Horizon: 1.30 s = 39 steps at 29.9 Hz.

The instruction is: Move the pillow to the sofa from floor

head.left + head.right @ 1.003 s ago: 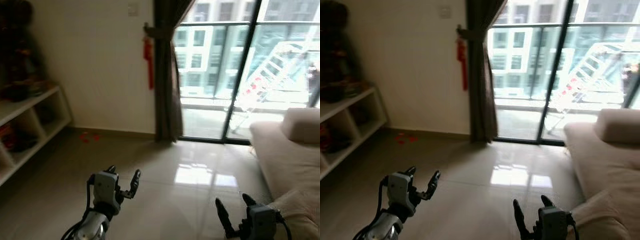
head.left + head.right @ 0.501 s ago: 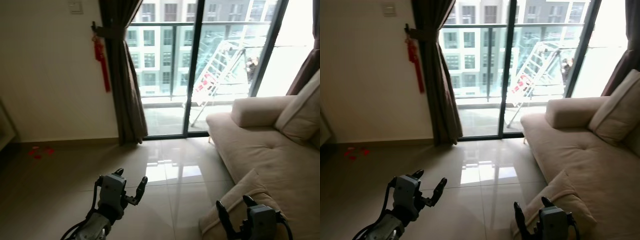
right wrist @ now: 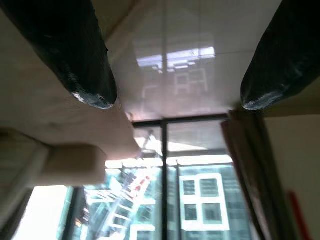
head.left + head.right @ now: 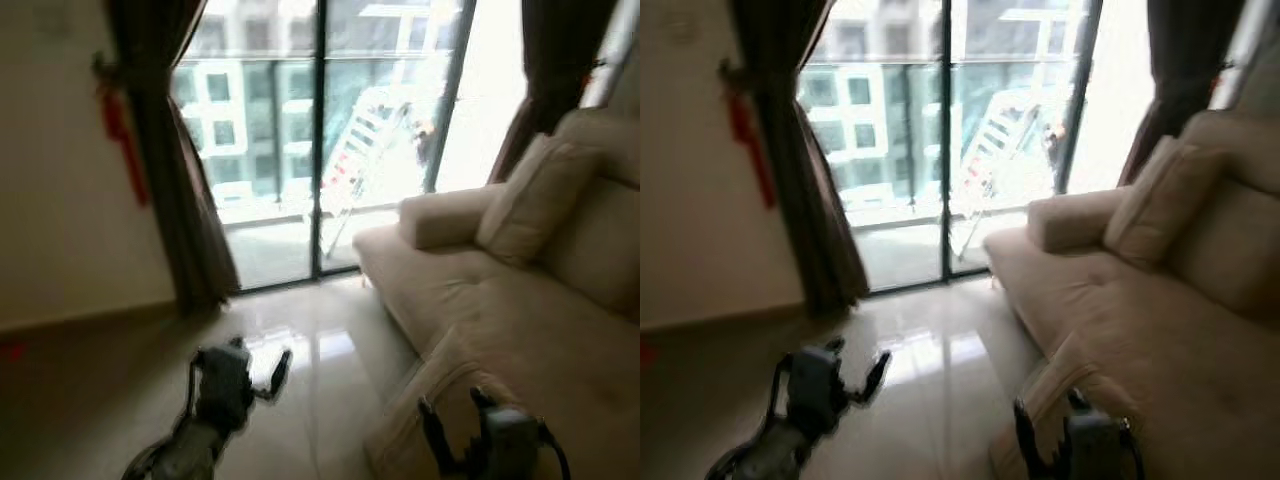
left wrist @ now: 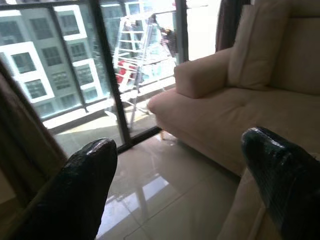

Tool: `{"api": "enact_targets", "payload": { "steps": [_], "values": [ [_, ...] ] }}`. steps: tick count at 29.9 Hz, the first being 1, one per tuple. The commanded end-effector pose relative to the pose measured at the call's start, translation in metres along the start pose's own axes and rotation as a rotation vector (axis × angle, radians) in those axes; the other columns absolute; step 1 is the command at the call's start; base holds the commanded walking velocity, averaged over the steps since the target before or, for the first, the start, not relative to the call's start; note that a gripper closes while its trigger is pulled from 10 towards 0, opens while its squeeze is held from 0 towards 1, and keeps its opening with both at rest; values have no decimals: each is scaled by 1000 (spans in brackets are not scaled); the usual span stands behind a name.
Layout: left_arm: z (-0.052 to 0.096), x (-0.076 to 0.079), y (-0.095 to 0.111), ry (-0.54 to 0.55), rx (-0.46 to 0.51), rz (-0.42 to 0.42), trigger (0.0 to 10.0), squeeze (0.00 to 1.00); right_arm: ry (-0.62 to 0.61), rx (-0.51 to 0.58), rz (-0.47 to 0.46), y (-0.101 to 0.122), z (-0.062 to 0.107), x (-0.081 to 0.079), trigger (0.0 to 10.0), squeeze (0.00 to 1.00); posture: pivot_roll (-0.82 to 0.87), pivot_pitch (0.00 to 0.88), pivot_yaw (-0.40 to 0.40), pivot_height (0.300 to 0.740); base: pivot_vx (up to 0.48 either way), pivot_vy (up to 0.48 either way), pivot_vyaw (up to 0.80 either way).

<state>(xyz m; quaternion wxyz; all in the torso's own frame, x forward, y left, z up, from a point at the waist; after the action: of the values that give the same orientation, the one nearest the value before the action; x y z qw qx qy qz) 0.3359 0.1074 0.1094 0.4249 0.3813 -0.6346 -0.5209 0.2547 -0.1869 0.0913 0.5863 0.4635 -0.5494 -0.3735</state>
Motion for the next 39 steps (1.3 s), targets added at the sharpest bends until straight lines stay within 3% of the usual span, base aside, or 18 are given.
{"api": "enact_targets", "payload": {
  "steps": [1, 21, 39],
  "values": [
    [5, -3, -7, 8, -30, -15, 10000, 0, 4, -7, 1, -1, -2, -4, 10000, 0, 76, 0, 47, 740, 0, 0, -781],
    [5, 2, -12, 7, -40, -11, 10000, 0, 1, -16, -2, -3, -3, -10, 10000, 0, 80, 0, 49, 740, 0, 0, -781],
    [-5, 5, -11, 34, -22, 18, 10000, 0, -23, -5, -9, -2, -14, -11, 10000, 0, 89, 0, 51, 740, 0, 0, -774]
  ]
}}
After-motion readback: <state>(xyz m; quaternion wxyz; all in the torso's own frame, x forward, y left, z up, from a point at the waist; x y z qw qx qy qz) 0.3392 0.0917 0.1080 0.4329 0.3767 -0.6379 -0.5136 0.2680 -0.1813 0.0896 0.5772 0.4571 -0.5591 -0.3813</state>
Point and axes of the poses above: a point about 5 cm out from each wrist's last joint towards the gripper, its own z axis pointing back from the gripper into the wrist, its own y axis along the axis of the wrist's last joint, x = y × z, the point moved 5 cm from there along -z, pointing out of the wrist towards the gripper, and after that the axes turned 12 degrees about z, right-handed, at the moved point
